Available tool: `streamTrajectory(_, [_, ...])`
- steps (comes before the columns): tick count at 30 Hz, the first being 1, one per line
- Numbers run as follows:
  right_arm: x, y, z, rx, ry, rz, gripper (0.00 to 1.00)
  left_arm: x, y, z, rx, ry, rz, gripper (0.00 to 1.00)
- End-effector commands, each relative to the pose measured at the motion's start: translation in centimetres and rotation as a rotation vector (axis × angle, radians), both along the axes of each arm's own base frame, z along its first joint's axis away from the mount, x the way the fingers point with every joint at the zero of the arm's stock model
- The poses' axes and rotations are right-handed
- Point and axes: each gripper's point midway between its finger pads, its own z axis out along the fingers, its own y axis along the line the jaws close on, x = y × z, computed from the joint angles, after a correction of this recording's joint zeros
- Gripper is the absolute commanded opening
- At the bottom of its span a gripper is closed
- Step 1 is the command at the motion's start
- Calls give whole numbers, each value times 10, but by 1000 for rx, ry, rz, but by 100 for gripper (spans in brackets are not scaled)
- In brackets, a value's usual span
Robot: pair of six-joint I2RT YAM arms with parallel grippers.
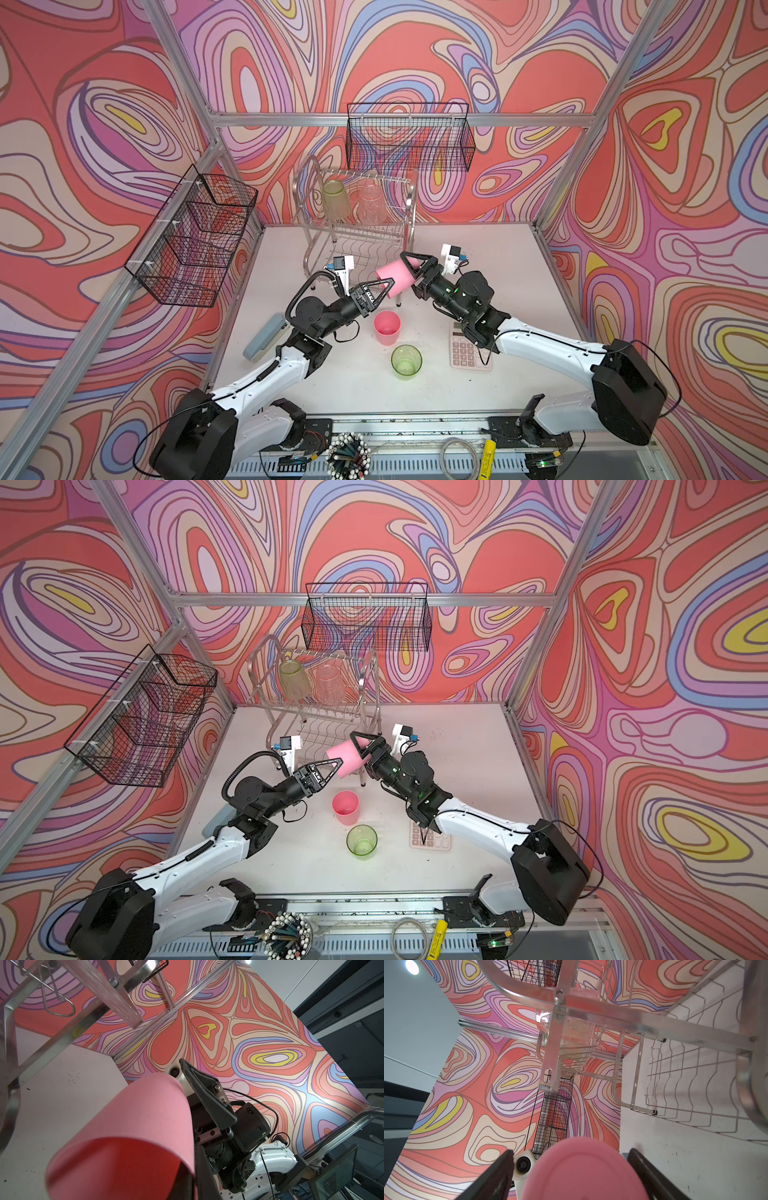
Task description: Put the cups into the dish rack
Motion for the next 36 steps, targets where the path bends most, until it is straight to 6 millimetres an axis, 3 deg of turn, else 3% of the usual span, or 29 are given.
streamTrajectory(1, [-4, 2, -2, -5, -15, -2, 87, -3, -1, 21, -34, -86, 14, 0])
streamTrajectory(5, [-4, 3, -5, -7, -11, -4, 87, -1, -3, 19, -32, -86, 31, 0])
streamTrajectory(6, [-4, 3, -5, -8, -12, -4, 87, 0, -4, 35, -49, -115, 33, 0])
streamTrajectory(14, [-3, 0, -9, -15, -11, -27, 86, 6, -15, 33, -52, -109, 20, 0])
streamTrajectory(27, [-3, -18, 0, -47, -63, -109, 64, 5, -16, 26, -34, -92, 21, 0])
streamTrajectory(30, [-2, -21, 1, -62, -76, -124, 63, 5, -16, 25, -30, -91, 23, 12])
streamTrajectory(36, [-3, -27, 6, -120, -125, -156, 56, 6, -16, 18, 4, -66, 29, 50])
